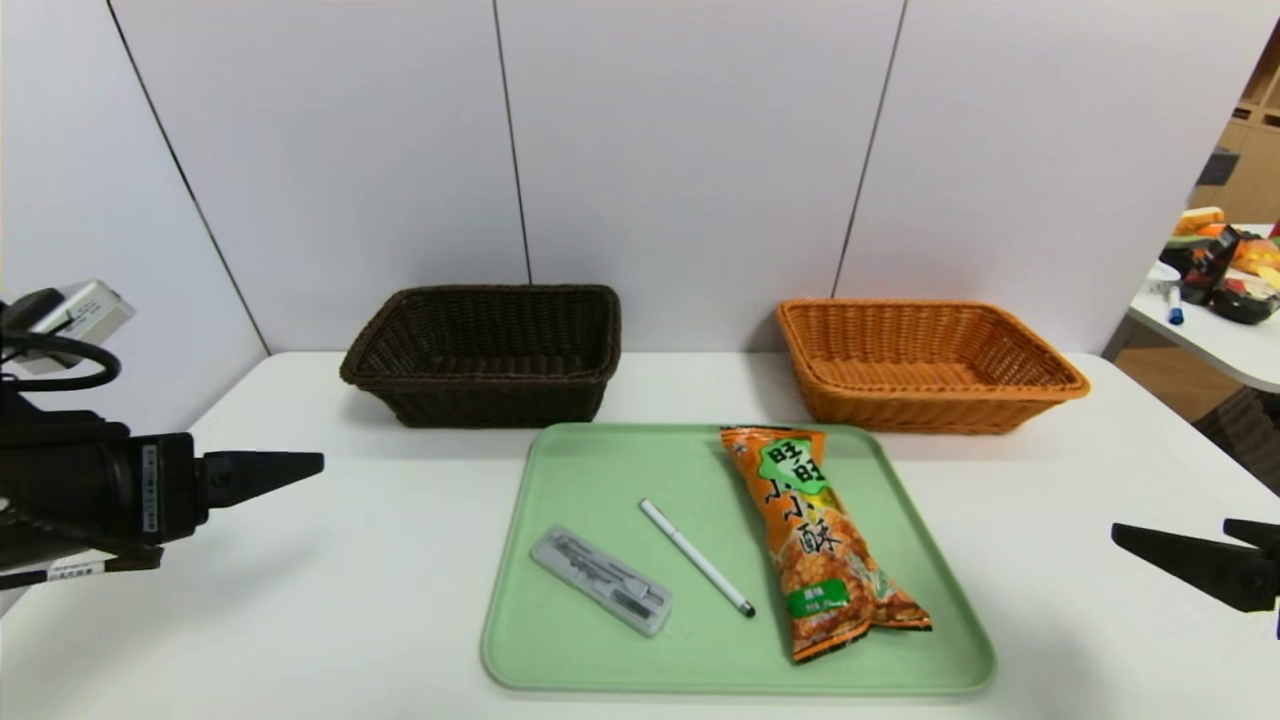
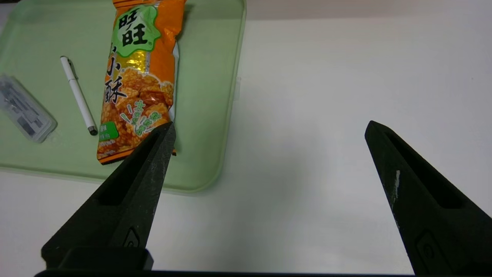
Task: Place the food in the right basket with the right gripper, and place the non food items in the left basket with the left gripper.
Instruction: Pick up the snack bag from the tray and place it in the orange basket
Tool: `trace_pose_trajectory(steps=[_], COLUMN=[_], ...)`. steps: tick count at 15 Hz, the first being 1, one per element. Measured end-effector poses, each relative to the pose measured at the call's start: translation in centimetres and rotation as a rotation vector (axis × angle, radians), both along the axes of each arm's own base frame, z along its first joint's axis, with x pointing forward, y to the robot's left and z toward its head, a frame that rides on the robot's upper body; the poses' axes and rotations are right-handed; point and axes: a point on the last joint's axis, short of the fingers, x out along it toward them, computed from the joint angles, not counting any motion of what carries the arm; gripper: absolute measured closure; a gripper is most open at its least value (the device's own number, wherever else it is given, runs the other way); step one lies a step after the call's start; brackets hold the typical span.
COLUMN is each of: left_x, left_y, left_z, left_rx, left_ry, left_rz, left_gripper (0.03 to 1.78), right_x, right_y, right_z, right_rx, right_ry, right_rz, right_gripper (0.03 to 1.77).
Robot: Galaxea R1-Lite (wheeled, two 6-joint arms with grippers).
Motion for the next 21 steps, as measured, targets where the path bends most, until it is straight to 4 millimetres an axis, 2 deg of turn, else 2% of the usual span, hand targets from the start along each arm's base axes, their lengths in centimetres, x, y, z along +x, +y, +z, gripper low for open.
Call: trace_pose_trajectory(steps=[7, 13, 21], left_x=[2.0, 1.9, 1.7], left_y=[-2.5, -4.6, -5.4], left_z=[-1.3, -1.8, -1.8], left_rx=[0.009, -0.013, -0.014], left_ry=[0.104, 0.136, 0.141], left_rz=[-0.127, -0.212, -0.251], left_gripper=[0.12, 0.12, 0.12], right_x=[3.2, 3.5, 3.6], right_y=[0.5, 1.1, 2.8], right_z=[-0.1, -0.1, 0.2], right_rx=[0.048, 0.048, 0.086], right_ry=[0.08, 0.092, 0.102], right_rz=[0.095, 0.134, 0.212], right_gripper=[0.1, 0.1, 0.1])
